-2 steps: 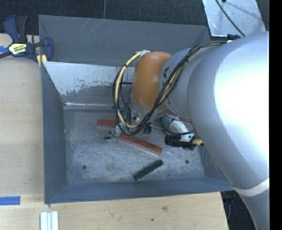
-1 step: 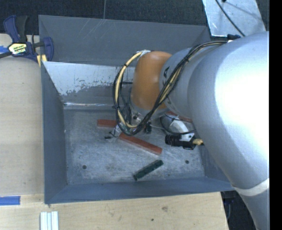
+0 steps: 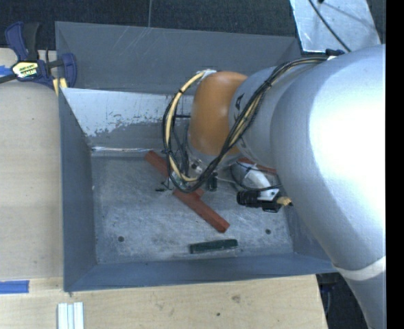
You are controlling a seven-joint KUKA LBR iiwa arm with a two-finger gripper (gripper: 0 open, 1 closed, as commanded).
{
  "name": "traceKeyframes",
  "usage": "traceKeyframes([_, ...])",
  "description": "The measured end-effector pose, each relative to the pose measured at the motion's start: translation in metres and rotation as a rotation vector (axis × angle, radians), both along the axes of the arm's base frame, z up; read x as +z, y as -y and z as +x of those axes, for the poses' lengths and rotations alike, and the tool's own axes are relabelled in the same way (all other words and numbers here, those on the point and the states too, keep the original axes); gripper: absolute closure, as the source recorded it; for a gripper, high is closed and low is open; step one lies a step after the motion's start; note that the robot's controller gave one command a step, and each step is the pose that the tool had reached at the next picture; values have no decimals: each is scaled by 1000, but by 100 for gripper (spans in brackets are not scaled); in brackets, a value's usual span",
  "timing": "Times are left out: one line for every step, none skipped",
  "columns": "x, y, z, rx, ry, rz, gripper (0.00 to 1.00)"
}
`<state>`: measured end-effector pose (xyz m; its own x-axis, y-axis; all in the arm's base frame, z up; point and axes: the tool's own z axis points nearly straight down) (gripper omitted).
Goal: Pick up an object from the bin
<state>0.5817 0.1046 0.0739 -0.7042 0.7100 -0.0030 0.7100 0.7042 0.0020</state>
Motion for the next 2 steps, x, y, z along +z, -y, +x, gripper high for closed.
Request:
traceKeyframes([42,1,1,3,2,1,100])
traceKeyframes([114,1,4,5,6,2,100])
